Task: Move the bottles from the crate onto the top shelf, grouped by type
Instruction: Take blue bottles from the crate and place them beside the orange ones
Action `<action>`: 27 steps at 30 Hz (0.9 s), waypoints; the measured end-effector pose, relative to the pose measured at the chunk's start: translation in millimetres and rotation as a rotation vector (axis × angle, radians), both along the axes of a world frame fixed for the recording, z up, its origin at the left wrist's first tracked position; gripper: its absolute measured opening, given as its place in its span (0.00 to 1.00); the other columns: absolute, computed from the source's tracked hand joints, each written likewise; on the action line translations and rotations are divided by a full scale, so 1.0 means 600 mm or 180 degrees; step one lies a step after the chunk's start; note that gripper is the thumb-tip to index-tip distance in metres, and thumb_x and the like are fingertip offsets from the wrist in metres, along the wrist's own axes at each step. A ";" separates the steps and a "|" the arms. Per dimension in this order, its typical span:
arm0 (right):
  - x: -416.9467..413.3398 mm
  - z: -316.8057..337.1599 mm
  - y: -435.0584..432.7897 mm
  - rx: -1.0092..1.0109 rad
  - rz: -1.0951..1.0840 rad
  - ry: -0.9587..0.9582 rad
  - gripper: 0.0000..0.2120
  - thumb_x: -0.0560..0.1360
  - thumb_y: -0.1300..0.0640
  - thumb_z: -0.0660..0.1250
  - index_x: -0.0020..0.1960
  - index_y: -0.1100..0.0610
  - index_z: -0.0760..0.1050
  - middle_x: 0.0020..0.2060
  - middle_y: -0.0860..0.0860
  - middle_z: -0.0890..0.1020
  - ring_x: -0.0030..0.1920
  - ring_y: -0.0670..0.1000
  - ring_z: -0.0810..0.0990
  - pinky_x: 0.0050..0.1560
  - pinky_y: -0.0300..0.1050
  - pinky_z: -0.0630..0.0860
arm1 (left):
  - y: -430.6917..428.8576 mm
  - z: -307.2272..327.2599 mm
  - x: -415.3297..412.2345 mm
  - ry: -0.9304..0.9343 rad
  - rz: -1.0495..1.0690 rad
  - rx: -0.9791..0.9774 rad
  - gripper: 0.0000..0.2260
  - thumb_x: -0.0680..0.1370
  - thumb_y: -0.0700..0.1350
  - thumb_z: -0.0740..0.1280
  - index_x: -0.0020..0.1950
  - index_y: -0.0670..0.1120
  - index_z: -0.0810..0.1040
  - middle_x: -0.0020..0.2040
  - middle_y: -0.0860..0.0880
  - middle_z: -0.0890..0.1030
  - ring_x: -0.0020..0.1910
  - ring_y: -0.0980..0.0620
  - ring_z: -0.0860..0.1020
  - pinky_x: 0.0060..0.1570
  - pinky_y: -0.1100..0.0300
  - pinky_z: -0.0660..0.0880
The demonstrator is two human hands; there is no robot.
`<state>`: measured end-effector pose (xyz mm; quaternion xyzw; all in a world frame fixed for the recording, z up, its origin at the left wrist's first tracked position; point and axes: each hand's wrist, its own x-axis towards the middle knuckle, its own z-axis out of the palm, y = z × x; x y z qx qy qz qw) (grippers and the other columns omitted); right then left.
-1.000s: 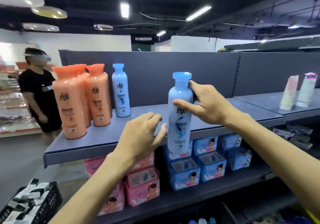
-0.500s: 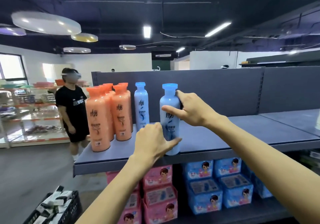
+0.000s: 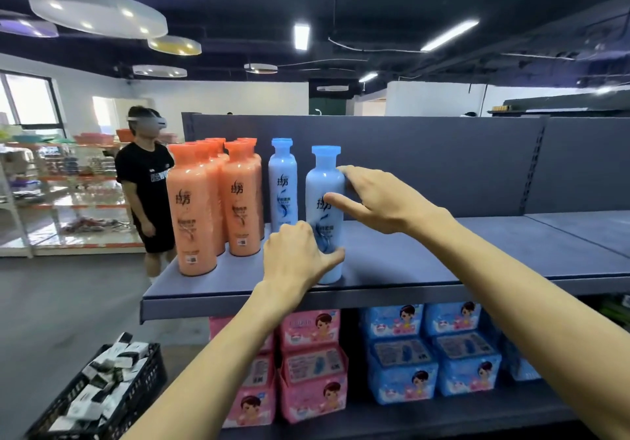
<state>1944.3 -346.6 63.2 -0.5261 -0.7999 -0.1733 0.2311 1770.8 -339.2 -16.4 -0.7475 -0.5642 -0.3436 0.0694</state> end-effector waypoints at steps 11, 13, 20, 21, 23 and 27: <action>0.028 -0.047 0.013 -0.0043 -0.0422 -0.0400 0.31 0.80 0.33 0.49 0.71 0.53 0.69 0.57 0.47 0.82 0.57 0.52 0.79 0.54 0.50 0.76 | 0.035 0.000 -0.016 -0.0133 0.0153 -0.0115 0.25 0.68 0.65 0.69 0.40 0.44 0.68 0.33 0.50 0.68 0.37 0.43 0.73 0.36 0.57 0.66; 0.029 -0.056 0.016 -0.0031 -0.0433 -0.0418 0.26 0.81 0.38 0.54 0.71 0.53 0.70 0.58 0.46 0.82 0.57 0.52 0.80 0.54 0.49 0.77 | 0.043 -0.001 -0.021 -0.0130 0.0213 -0.0096 0.25 0.68 0.66 0.69 0.42 0.44 0.68 0.36 0.48 0.70 0.41 0.41 0.77 0.36 0.56 0.66; 0.027 -0.082 0.026 -0.0032 -0.0480 -0.0370 0.24 0.81 0.40 0.56 0.71 0.53 0.70 0.60 0.46 0.81 0.58 0.53 0.80 0.55 0.50 0.77 | 0.079 -0.009 -0.042 -0.0199 0.0382 -0.0061 0.26 0.68 0.65 0.70 0.42 0.44 0.67 0.34 0.49 0.65 0.43 0.39 0.78 0.36 0.56 0.65; 0.026 -0.085 0.027 -0.0046 -0.0479 -0.0360 0.24 0.81 0.40 0.56 0.70 0.53 0.70 0.60 0.46 0.81 0.58 0.53 0.80 0.55 0.50 0.77 | 0.085 -0.010 -0.044 -0.0204 0.0396 -0.0049 0.26 0.68 0.65 0.70 0.42 0.43 0.67 0.35 0.49 0.67 0.43 0.39 0.78 0.36 0.56 0.65; 0.026 -0.092 0.031 -0.0080 -0.0476 -0.0340 0.24 0.81 0.39 0.56 0.70 0.53 0.70 0.60 0.46 0.81 0.59 0.52 0.80 0.55 0.49 0.77 | 0.095 -0.011 -0.049 -0.0201 0.0442 -0.0038 0.26 0.69 0.65 0.70 0.43 0.43 0.67 0.37 0.47 0.70 0.44 0.38 0.79 0.36 0.55 0.66; 0.027 -0.103 0.043 -0.0138 -0.0480 -0.0289 0.24 0.81 0.40 0.56 0.71 0.53 0.69 0.61 0.46 0.81 0.59 0.52 0.80 0.56 0.49 0.77 | 0.114 -0.011 -0.054 -0.0258 0.0490 -0.0058 0.26 0.69 0.64 0.70 0.43 0.43 0.67 0.38 0.47 0.69 0.45 0.38 0.79 0.36 0.55 0.66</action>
